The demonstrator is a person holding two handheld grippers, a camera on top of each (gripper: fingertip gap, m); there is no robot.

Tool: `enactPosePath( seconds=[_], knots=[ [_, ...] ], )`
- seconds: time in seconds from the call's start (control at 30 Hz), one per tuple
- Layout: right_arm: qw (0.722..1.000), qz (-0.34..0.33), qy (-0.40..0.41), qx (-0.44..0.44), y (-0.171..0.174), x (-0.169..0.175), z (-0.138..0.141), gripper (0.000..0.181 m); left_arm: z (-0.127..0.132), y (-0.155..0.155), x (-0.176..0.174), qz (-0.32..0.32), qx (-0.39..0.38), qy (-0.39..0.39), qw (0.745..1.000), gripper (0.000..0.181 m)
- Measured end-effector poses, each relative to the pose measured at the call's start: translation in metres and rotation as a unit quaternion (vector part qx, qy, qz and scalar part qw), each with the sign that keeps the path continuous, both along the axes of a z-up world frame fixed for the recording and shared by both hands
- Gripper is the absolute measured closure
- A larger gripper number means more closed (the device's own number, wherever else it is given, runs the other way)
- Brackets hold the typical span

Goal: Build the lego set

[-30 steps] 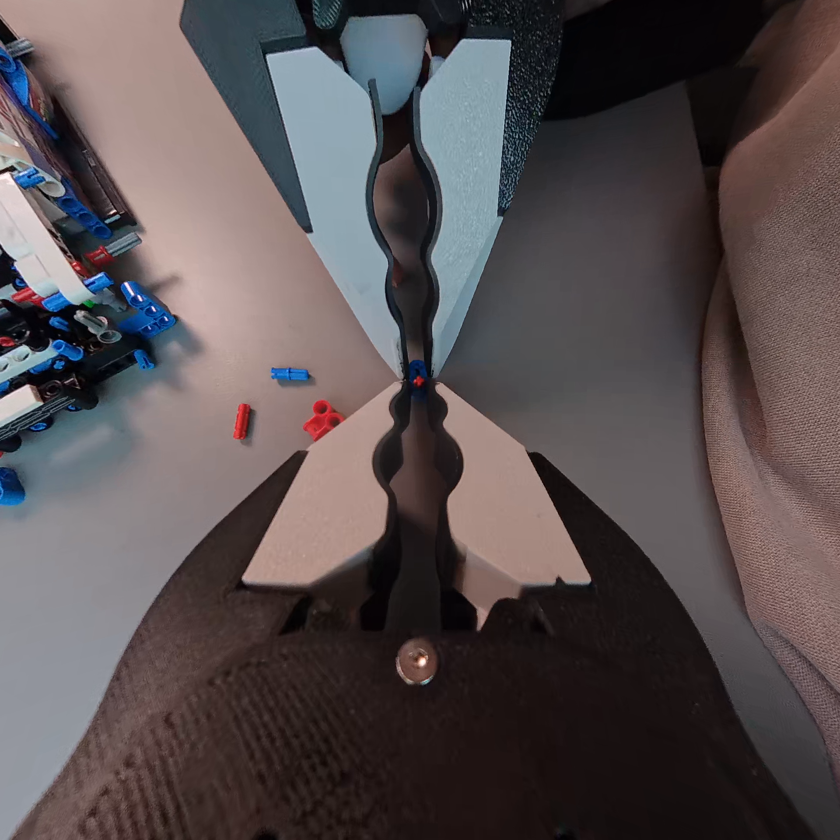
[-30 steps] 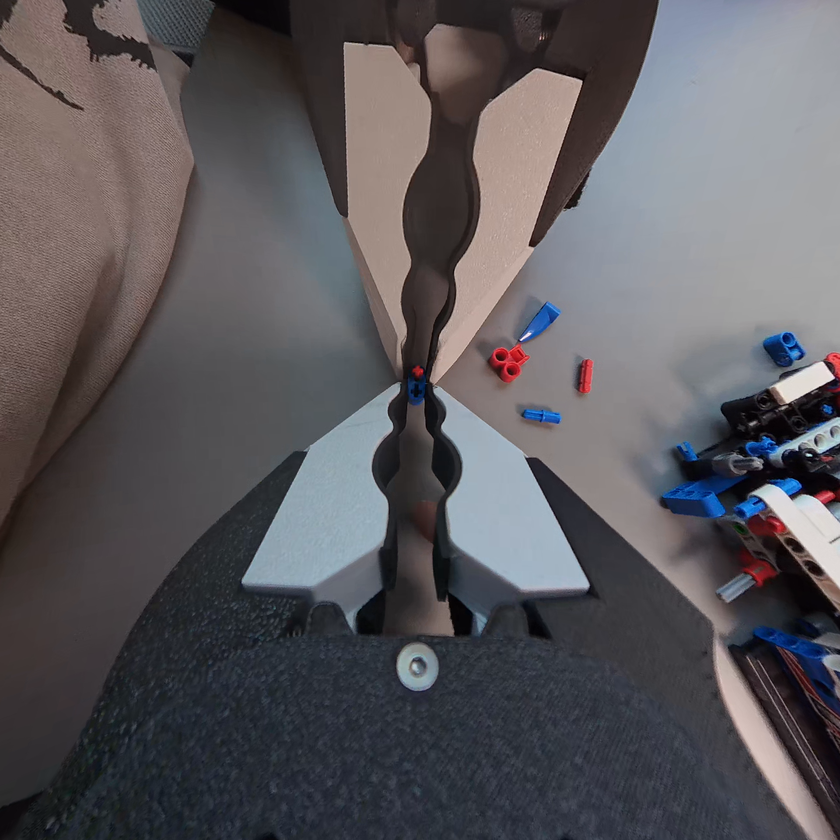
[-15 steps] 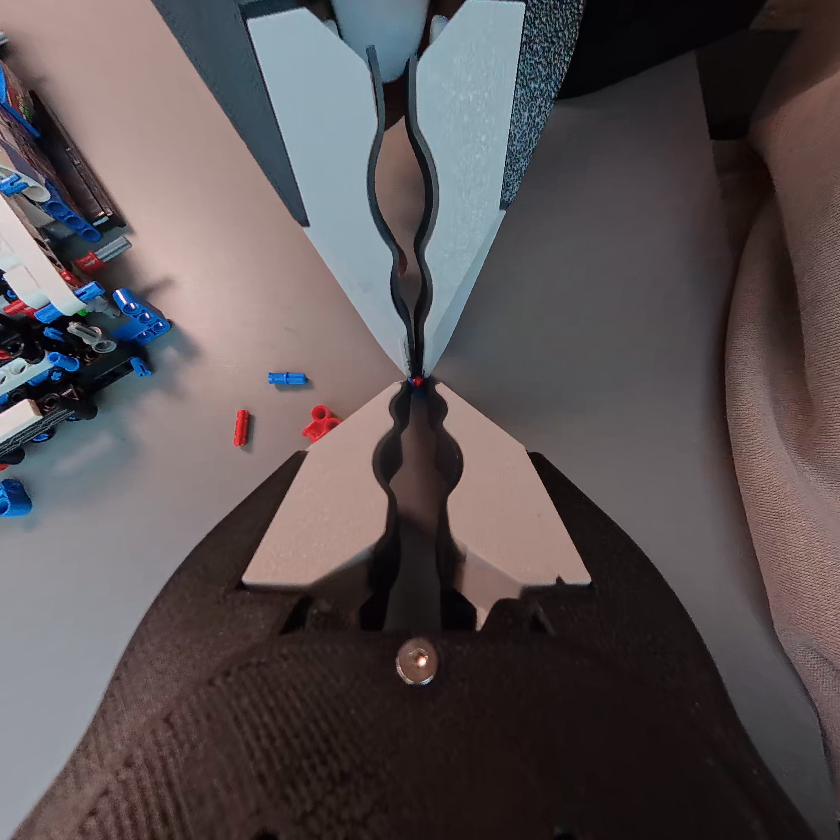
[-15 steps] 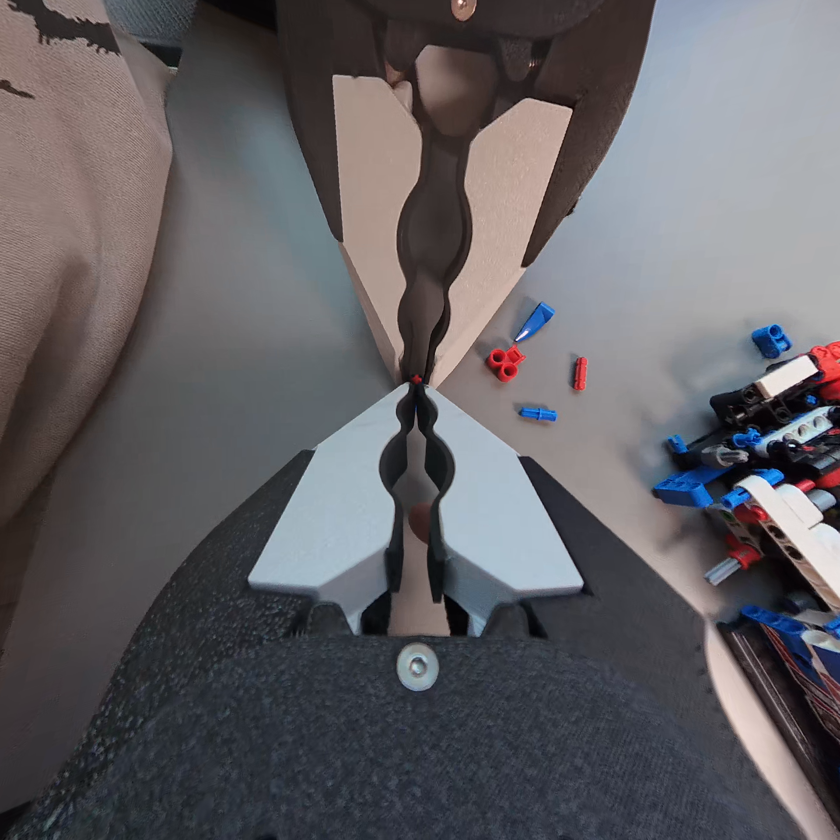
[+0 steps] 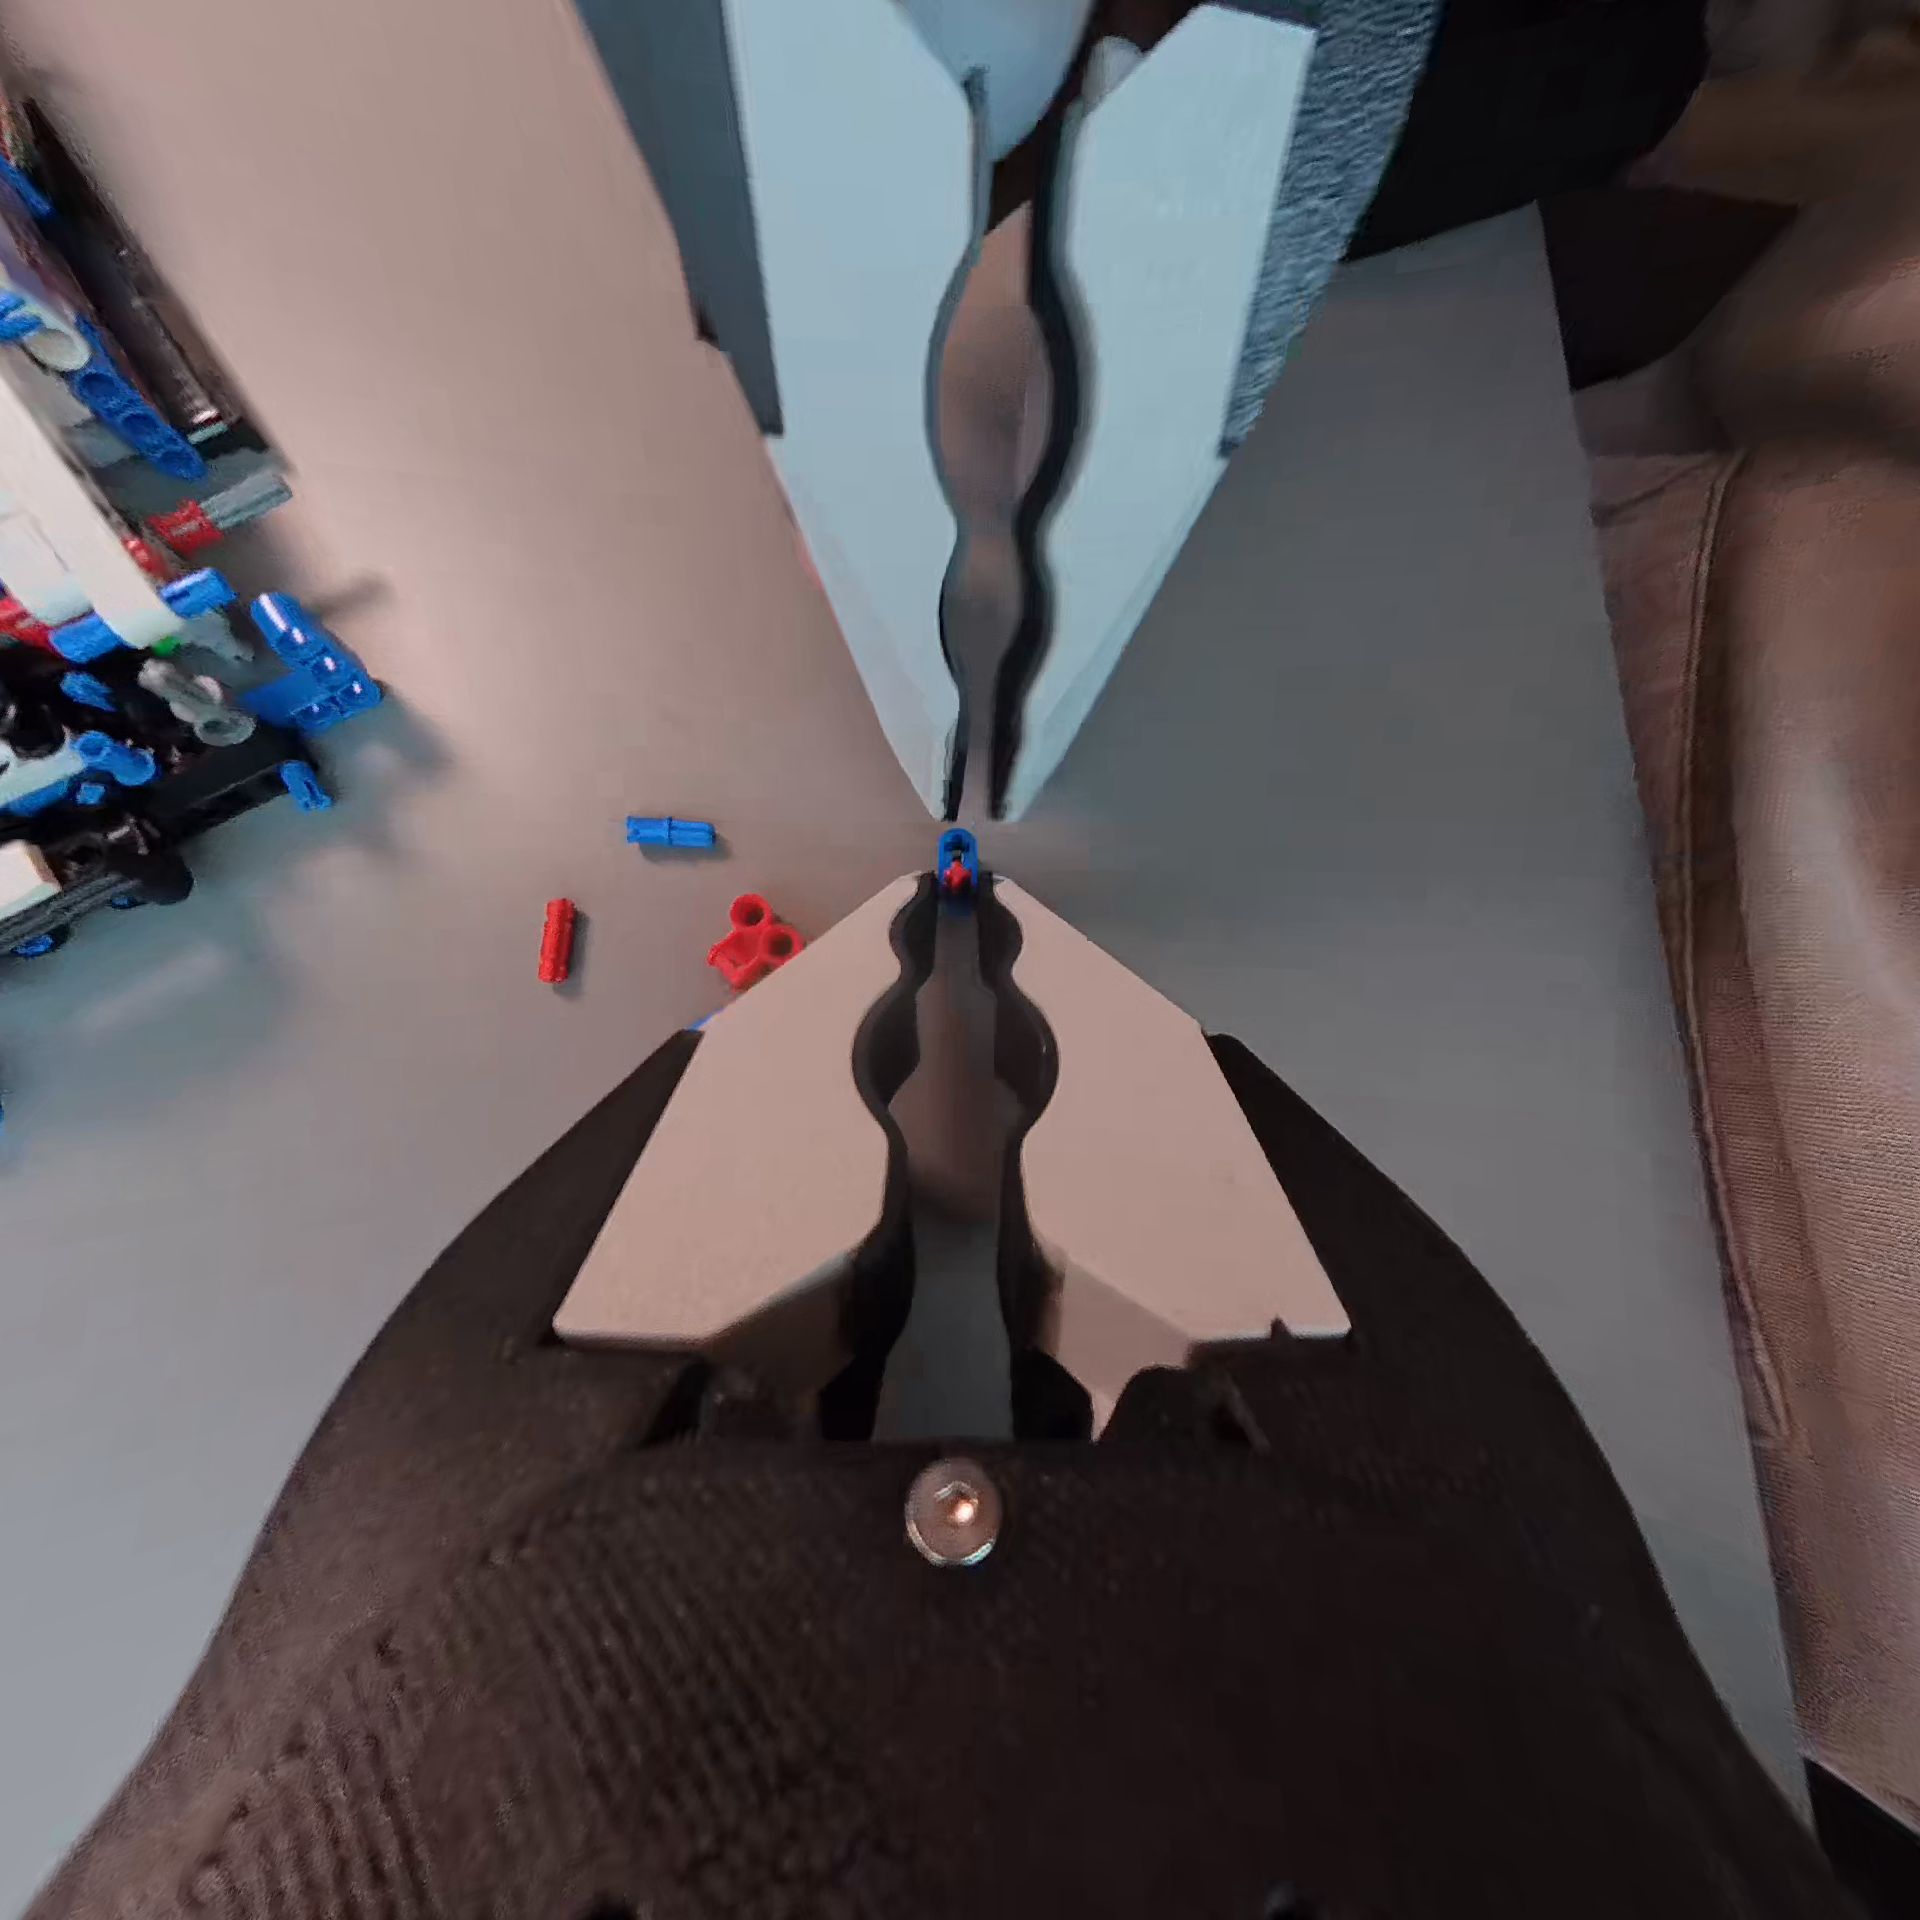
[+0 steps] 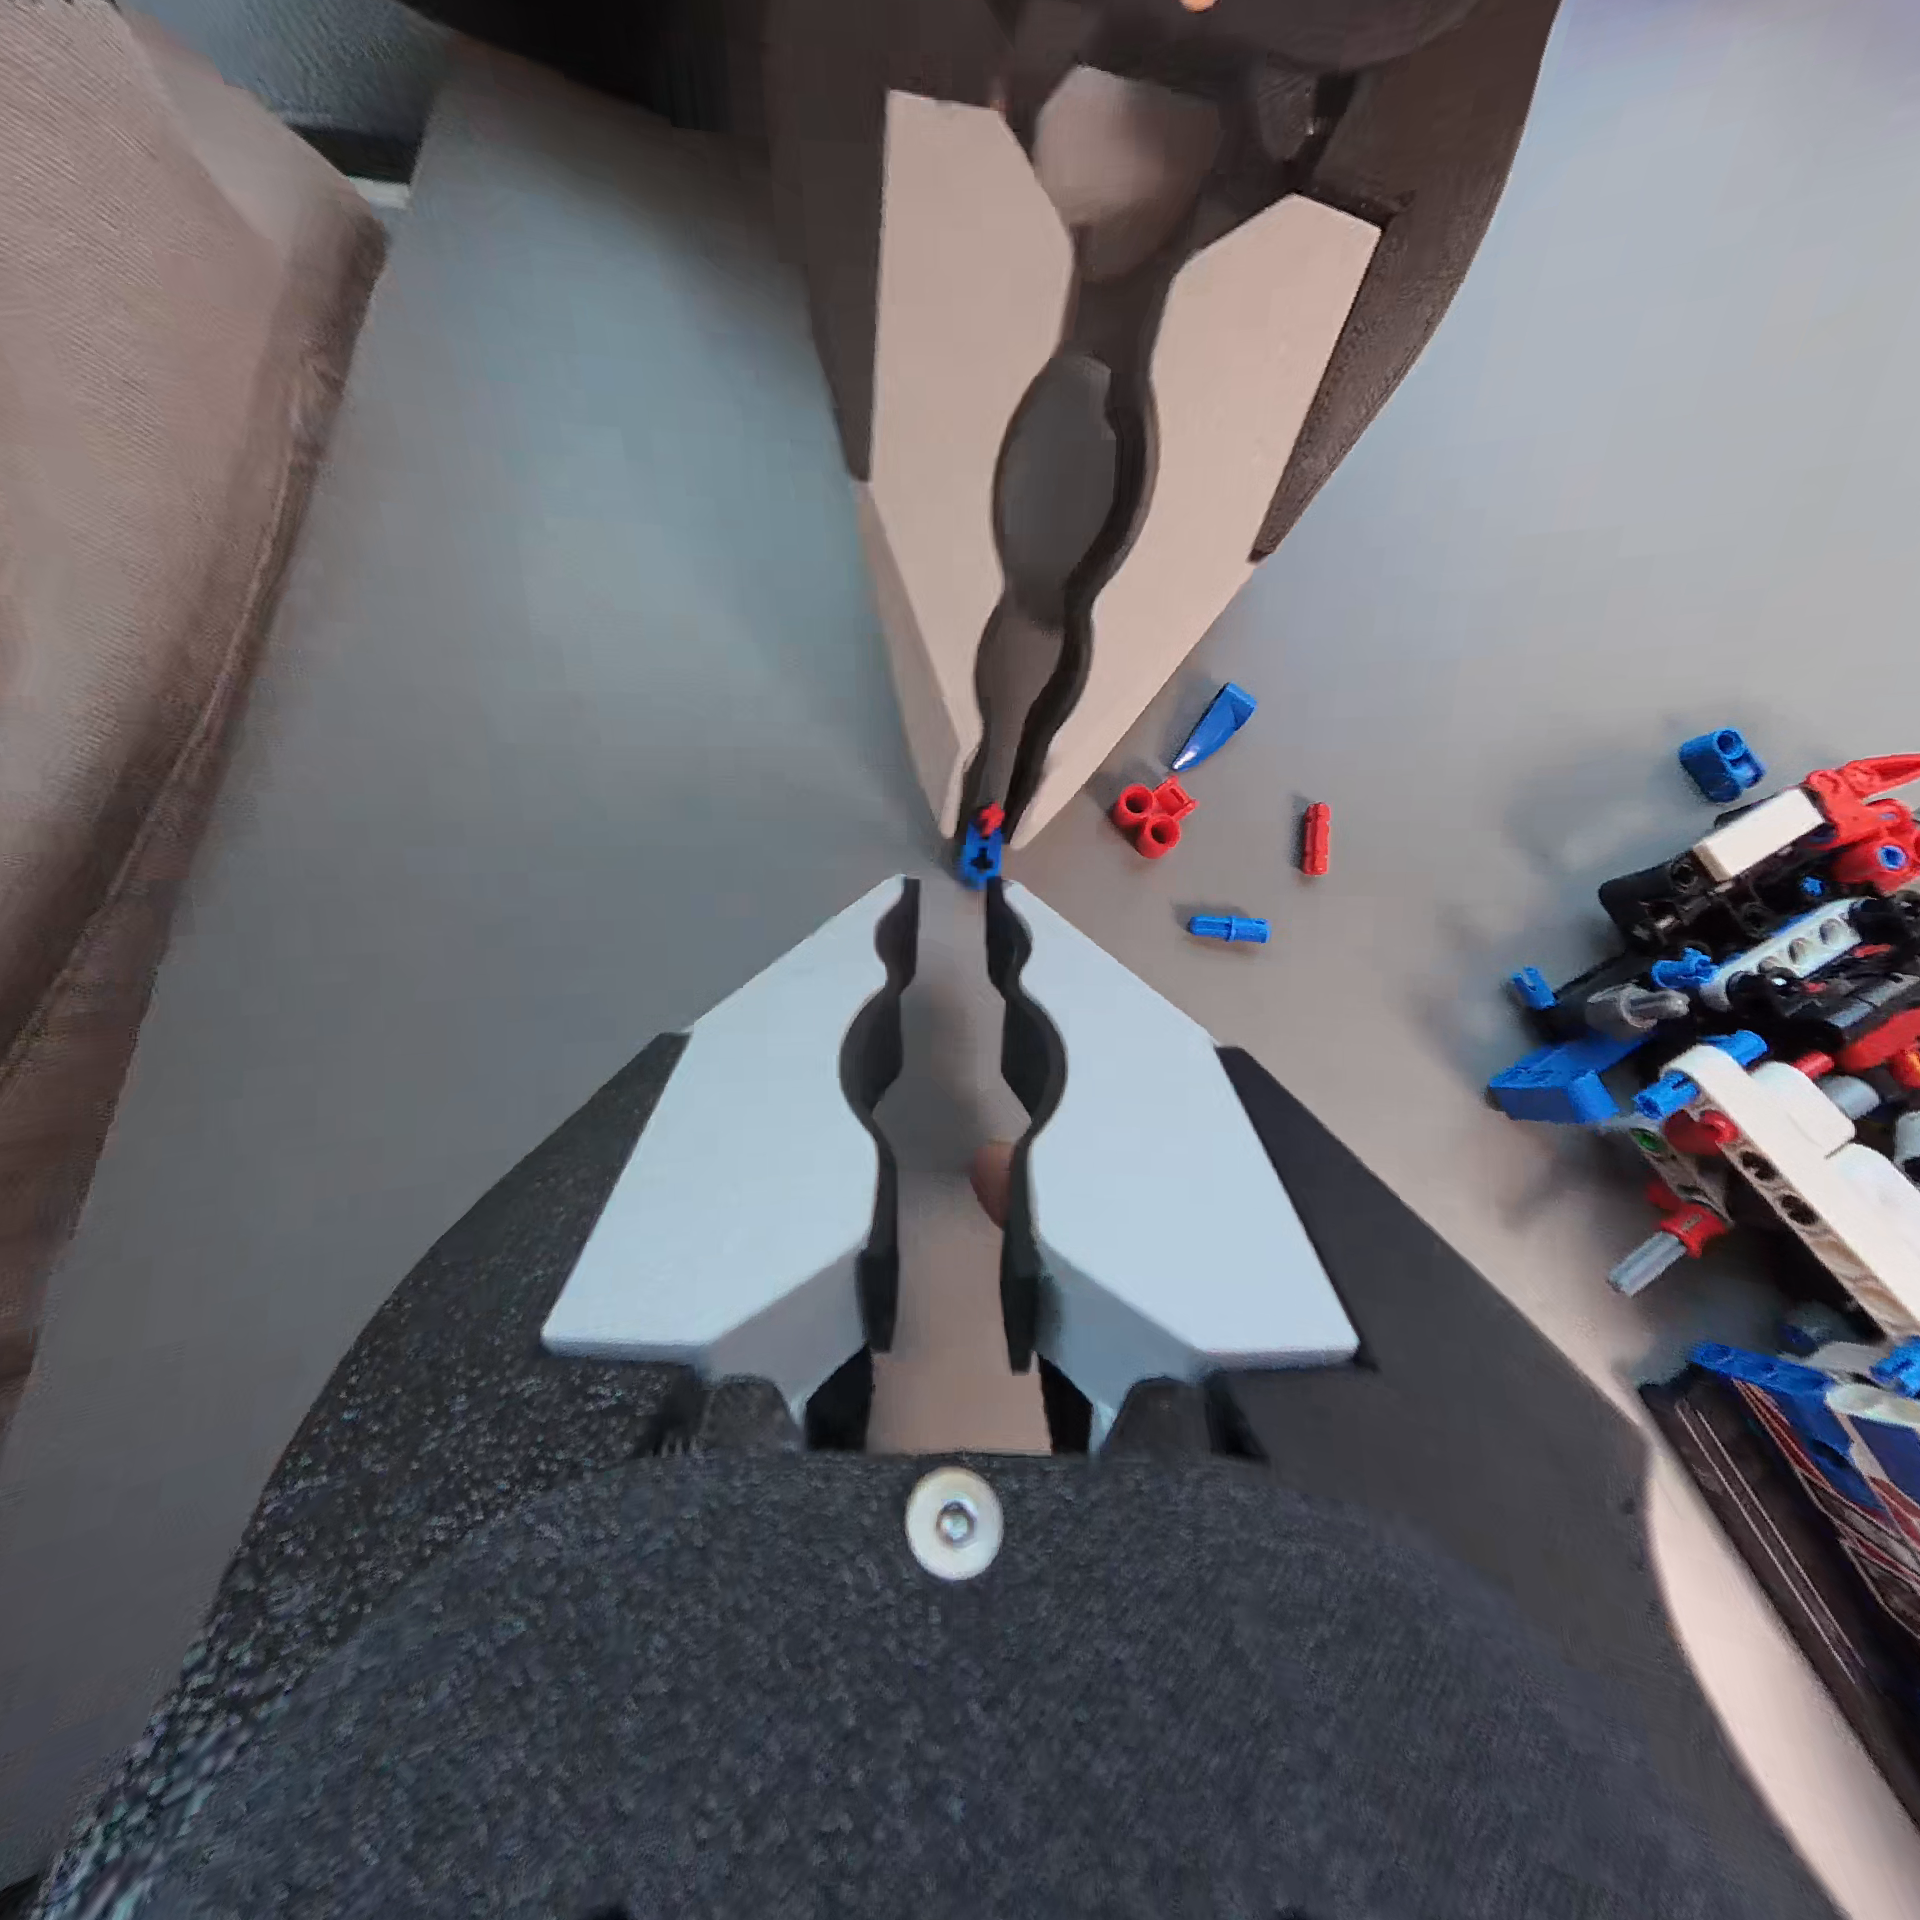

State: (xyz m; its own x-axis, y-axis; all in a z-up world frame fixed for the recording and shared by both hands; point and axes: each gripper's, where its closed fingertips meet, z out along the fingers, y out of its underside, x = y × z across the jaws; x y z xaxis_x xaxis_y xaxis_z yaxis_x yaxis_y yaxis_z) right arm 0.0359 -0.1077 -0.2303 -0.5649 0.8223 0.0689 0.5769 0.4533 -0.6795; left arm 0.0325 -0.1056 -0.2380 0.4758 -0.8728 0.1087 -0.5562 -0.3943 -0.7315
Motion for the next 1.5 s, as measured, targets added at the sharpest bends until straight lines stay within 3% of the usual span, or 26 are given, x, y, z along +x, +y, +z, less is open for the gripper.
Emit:
enactPosePath(
  seconds=[0.1,0.27,0.57,0.7,0.87,1.0,1.23,1.5],
  knots=[
    [0.997,-0.011,0.08,-0.004,0.0,-0.001,0.021,0.152,0.009,-0.005,-0.002,0.012,-0.059,-0.084,0.995,0.176],
    [0.981,0.013,0.172,0.091,-0.002,-0.006,0.031,0.145,0.03,-0.008,0.002,0.013,-0.164,-0.219,0.962,0.176],
    [0.965,0.025,0.233,0.121,-0.006,-0.011,0.044,0.176,0.055,-0.006,0.003,0.013,-0.22,-0.329,0.918,0.176],
    [0.969,0.003,0.24,0.054,0.0,-0.009,0.052,0.176,0.071,-0.001,-0.002,0.014,-0.199,-0.365,0.91,0.15],
    [0.968,-0.03,0.249,-0.013,0.007,-0.01,0.063,0.176,0.073,0.004,-0.001,0.025,-0.066,-0.298,0.952,0.163],
    [0.966,-0.044,0.252,-0.044,0.01,-0.012,0.068,0.176,0.078,0.011,-0.001,0.038,0.054,-0.232,0.97,0.171],
    [0.964,-0.056,0.251,-0.066,0.011,-0.013,0.071,0.176,0.079,0.011,-0.002,0.034,0.169,-0.139,0.975,0.175],
    [0.968,-0.064,0.236,-0.058,0.012,-0.014,0.063,0.177,0.069,0.012,-0.003,0.035,0.211,-0.071,0.974,0.177]
  ],
)
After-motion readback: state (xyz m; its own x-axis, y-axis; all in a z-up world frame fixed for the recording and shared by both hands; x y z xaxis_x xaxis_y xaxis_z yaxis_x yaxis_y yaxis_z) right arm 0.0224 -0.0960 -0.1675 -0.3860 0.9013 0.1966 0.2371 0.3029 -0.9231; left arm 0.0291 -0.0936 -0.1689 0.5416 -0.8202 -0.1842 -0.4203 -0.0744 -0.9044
